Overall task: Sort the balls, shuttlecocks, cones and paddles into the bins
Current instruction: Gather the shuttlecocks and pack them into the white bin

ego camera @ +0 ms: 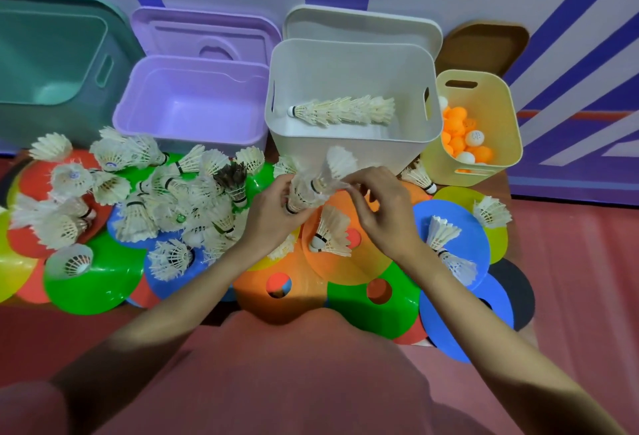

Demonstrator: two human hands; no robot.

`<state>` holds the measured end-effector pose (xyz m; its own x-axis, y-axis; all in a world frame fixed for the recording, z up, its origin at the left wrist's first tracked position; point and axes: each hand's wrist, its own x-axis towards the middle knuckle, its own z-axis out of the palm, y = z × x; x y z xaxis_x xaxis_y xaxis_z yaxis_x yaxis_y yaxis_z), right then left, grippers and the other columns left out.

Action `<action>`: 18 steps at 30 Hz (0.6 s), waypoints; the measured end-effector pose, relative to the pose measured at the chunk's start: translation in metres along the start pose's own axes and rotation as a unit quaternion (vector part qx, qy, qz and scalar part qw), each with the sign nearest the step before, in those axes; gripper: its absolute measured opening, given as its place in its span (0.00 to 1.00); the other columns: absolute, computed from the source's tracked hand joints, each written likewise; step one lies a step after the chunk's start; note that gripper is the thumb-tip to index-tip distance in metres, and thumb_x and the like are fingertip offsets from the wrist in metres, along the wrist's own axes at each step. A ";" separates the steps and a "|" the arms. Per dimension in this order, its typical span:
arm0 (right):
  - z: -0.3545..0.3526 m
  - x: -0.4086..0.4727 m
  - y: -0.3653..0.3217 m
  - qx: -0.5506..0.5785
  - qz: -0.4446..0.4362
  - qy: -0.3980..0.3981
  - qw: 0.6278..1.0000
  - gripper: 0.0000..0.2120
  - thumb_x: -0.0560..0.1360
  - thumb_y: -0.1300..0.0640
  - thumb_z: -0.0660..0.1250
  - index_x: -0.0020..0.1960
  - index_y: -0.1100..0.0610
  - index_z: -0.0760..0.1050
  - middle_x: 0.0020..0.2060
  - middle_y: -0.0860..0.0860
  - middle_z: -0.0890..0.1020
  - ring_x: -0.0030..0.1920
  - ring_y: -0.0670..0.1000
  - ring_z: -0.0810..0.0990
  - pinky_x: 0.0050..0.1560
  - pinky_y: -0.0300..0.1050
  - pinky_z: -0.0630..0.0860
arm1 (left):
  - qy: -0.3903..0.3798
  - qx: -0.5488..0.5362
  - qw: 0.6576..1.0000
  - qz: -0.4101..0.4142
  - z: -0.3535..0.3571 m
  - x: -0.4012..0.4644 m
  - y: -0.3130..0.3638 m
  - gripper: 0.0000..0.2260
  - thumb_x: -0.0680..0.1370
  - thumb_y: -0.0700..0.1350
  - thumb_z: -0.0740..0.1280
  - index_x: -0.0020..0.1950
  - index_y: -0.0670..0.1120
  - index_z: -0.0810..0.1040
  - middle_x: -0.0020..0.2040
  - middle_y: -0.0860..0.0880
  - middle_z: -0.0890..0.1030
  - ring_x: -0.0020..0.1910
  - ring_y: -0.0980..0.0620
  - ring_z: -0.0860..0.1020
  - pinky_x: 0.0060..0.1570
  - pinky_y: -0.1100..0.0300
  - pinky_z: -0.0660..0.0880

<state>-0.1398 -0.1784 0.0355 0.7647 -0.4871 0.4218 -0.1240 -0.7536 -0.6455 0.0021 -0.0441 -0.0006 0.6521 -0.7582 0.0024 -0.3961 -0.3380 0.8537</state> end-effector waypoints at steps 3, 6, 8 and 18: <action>0.010 -0.002 0.005 0.007 0.015 -0.055 0.998 0.05 0.77 0.62 0.65 0.51 0.59 0.79 0.42 0.50 0.80 0.41 0.46 0.73 0.43 0.31 0.65 | 0.013 0.003 1.000 0.015 0.001 0.003 0.003 0.24 0.69 0.46 0.77 0.62 0.44 0.75 0.50 0.56 0.80 0.48 0.67 0.77 0.47 0.71 0.74; 0.009 -0.001 0.004 0.050 0.036 -0.036 0.997 0.09 0.78 0.60 0.65 0.57 0.58 0.77 0.48 0.50 0.80 0.43 0.44 0.75 0.42 0.34 0.70 | 0.024 -0.006 1.000 -0.001 -0.004 0.003 0.000 0.24 0.69 0.43 0.77 0.62 0.44 0.74 0.49 0.59 0.78 0.47 0.69 0.77 0.46 0.76 0.72; 0.009 -0.001 0.004 0.072 0.052 0.011 0.996 0.11 0.78 0.61 0.65 0.59 0.60 0.75 0.51 0.51 0.79 0.42 0.43 0.76 0.41 0.34 0.72 | 0.029 -0.009 0.999 -0.013 -0.008 0.001 -0.004 0.24 0.70 0.43 0.76 0.63 0.44 0.74 0.50 0.58 0.78 0.49 0.63 0.78 0.48 0.73 0.74; 0.049 -0.018 0.056 -0.051 0.157 -0.221 0.961 0.13 0.74 0.57 0.68 0.58 0.59 0.77 0.49 0.53 0.81 0.51 0.56 0.77 0.50 0.46 0.73 | 0.032 -0.002 0.999 -0.031 -0.014 -0.007 -0.016 0.25 0.70 0.46 0.76 0.64 0.44 0.74 0.53 0.53 0.80 0.53 0.55 0.79 0.53 0.62 0.77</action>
<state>-0.1295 -0.1908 -0.0391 0.8706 -0.4797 -0.1089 -0.4365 -0.6512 -0.6208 0.0136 -0.0254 -0.0071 0.7151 -0.6988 -0.0172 -0.3517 -0.3809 0.8551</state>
